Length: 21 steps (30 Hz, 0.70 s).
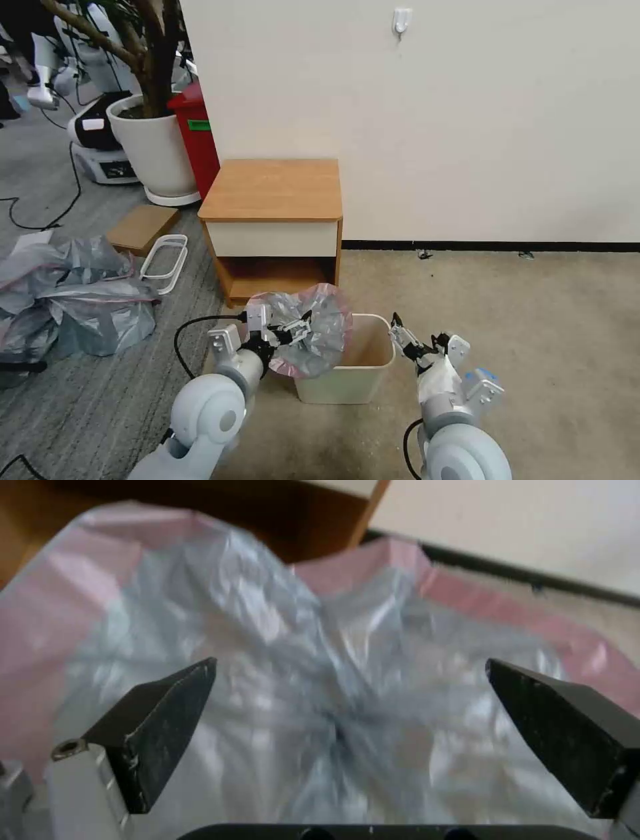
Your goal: Pick up the garbage bag from the table and place it over the trash can.
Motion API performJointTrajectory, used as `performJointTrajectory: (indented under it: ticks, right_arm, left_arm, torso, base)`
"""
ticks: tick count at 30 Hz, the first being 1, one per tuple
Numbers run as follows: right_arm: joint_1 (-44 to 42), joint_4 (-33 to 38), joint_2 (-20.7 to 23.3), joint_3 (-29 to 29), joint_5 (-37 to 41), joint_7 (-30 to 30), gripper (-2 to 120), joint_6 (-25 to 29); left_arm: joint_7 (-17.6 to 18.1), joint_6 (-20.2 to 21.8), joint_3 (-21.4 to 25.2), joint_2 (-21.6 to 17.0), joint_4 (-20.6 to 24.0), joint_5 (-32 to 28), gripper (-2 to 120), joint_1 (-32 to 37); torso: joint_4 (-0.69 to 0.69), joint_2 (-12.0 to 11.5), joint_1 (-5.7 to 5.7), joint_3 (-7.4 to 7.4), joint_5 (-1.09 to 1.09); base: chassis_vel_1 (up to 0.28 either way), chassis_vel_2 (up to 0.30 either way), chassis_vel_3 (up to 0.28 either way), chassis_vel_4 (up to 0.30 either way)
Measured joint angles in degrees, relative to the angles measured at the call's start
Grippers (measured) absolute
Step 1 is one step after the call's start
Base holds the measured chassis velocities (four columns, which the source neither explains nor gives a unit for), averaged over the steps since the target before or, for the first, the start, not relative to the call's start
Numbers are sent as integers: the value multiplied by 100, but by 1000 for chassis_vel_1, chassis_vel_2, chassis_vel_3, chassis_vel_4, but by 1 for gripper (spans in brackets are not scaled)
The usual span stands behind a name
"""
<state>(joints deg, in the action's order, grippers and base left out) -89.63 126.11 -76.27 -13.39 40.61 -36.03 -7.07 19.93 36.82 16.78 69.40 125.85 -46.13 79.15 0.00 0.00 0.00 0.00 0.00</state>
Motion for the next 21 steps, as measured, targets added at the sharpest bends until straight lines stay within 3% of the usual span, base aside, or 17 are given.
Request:
performJointTrajectory:
  ticks: [2,5,6,9,15,18,21]
  right_arm:
    - [-7,-3,-7,-3,-1,0,100,7]
    - [-17,-22,-34,12,-3,1,100,22]
    - [-17,-22,-34,12,-3,1,100,22]
    - [-14,-48,-72,44,-17,3,99,35]
    - [-16,-60,-77,44,-20,4,99,55]
    - [-23,-76,-64,22,-19,4,98,89]
    - [-25,-88,-58,14,-18,4,97,105]
  left_arm:
    - [75,141,54,-57,90,-104,100,54]
    - [572,509,219,-210,290,-527,100,112]
    - [572,509,219,-210,290,-527,100,112]
    - [1129,583,217,-281,305,-879,89,-8]
    - [1395,581,94,-304,221,-934,77,-131]
    - [1577,573,-55,-331,118,-988,63,-216]
    - [1679,567,-135,-341,60,-1044,60,-264]
  torso:
    - [0,0,0,0,0]
    - [0,0,0,0,0]
    - [0,0,0,0,0]
    - [0,0,0,0,-1]
    - [0,0,0,0,0]
    - [0,0,0,0,0]
    - [0,0,0,0,-1]
  base:
    - [0,0,0,0]
    - [0,0,0,0]
    - [0,0,0,0]
    - [0,0,0,0]
    - [0,0,0,0]
    - [0,0,0,0]
    - [0,0,0,0]
